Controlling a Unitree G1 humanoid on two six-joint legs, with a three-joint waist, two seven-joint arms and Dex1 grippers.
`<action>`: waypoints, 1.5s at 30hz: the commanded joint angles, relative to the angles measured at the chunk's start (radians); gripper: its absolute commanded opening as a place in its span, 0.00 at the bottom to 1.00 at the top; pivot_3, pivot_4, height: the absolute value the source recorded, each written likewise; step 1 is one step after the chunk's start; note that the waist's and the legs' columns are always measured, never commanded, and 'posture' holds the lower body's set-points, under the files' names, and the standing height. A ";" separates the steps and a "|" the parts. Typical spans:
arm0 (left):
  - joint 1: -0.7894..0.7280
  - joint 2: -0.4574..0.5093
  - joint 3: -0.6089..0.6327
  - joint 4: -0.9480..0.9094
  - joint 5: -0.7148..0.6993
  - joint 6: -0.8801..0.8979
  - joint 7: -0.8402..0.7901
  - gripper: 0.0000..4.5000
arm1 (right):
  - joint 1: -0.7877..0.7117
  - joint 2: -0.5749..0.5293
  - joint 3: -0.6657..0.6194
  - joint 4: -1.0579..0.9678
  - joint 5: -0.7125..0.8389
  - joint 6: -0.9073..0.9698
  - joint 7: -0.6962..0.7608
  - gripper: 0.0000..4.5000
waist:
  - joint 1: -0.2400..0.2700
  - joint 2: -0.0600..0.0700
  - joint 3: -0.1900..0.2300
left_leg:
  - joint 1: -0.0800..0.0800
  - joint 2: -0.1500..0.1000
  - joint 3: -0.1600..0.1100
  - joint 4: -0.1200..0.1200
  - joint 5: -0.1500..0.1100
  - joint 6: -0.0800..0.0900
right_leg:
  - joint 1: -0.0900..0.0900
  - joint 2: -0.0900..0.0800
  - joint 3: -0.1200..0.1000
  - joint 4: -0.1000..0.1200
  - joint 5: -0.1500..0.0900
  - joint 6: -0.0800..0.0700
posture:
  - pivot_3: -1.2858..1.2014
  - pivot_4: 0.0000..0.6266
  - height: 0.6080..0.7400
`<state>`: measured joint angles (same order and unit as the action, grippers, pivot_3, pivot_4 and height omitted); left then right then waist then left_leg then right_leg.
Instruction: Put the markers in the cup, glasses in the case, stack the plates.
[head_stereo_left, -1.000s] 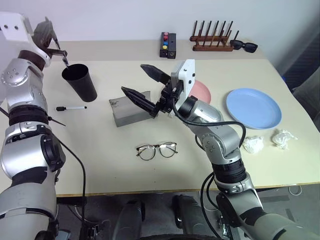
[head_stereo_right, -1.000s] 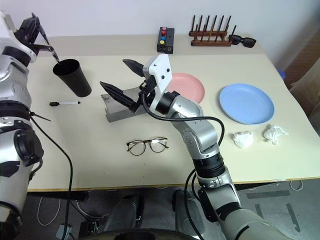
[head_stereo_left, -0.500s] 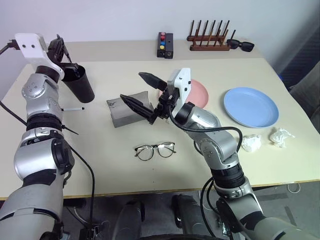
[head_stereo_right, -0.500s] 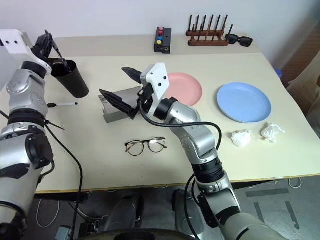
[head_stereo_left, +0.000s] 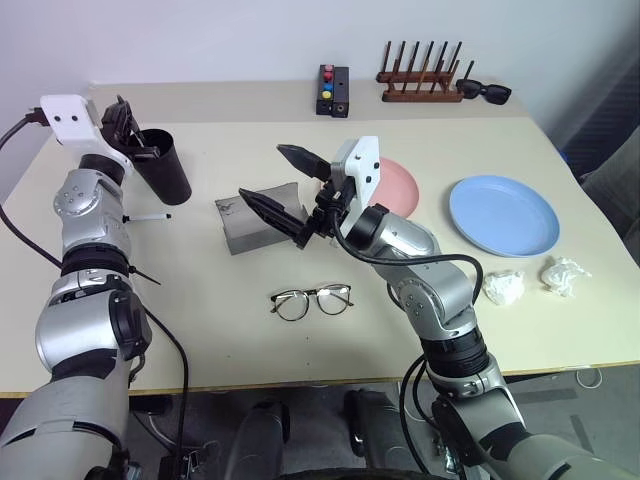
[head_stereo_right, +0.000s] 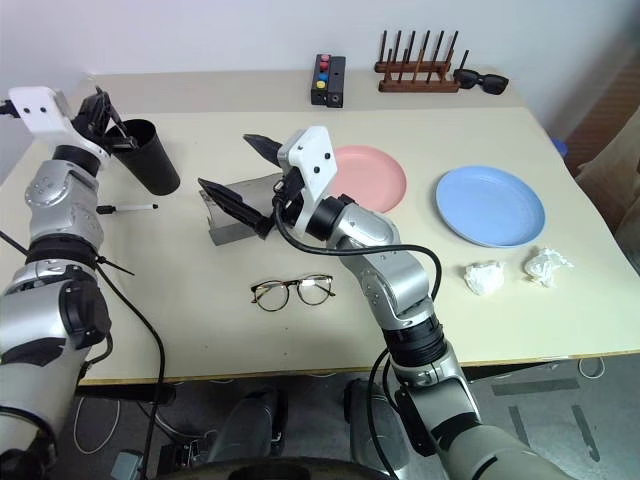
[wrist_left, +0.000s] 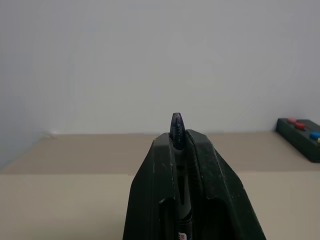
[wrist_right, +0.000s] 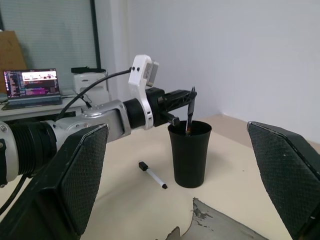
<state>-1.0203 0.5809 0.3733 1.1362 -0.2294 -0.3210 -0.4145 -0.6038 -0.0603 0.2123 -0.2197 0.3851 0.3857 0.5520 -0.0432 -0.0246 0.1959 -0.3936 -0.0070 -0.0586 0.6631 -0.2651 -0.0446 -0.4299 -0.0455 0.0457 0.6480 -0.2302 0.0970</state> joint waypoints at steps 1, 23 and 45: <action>-0.004 0.007 0.012 -0.038 -0.016 -0.018 0.000 0.36 | -0.008 0.013 0.000 -0.023 0.003 -0.018 0.000 1.00 | 0.000 0.000 0.000 | 0.000 0.000 0.000 0.000 0.000 0.000 | 0.000 0.000 0.000 0.000 0.000 0.000 | 0.52 0.24 0.96; 0.109 0.243 -0.061 -0.400 -0.119 0.341 -0.517 0.99 | 0.008 -0.003 -0.012 -0.043 0.006 -0.006 -0.009 1.00 | -0.023 0.001 0.000 | 0.001 0.001 0.000 -0.003 0.000 0.000 | 0.000 0.001 0.000 -0.001 0.000 0.000 | 0.52 0.24 0.96; 0.018 0.414 -0.572 -0.040 0.454 0.283 -0.620 0.99 | -0.007 0.011 -0.003 0.007 0.002 -0.025 0.033 1.00 | -0.001 0.001 0.000 | 0.001 0.002 0.001 -0.003 0.000 0.000 | 0.000 0.002 0.000 -0.001 -0.002 -0.002 | 0.52 0.24 0.96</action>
<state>-0.9721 0.9945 -0.1834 1.0421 0.1859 0.0020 -1.0529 -0.5945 -0.0573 0.2124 -0.1909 0.3844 0.3810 0.5807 -0.0446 -0.0240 0.1963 -0.3927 -0.0049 -0.0573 0.6607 -0.2651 -0.0446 -0.4303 -0.0432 0.0457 0.6472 -0.2320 0.0950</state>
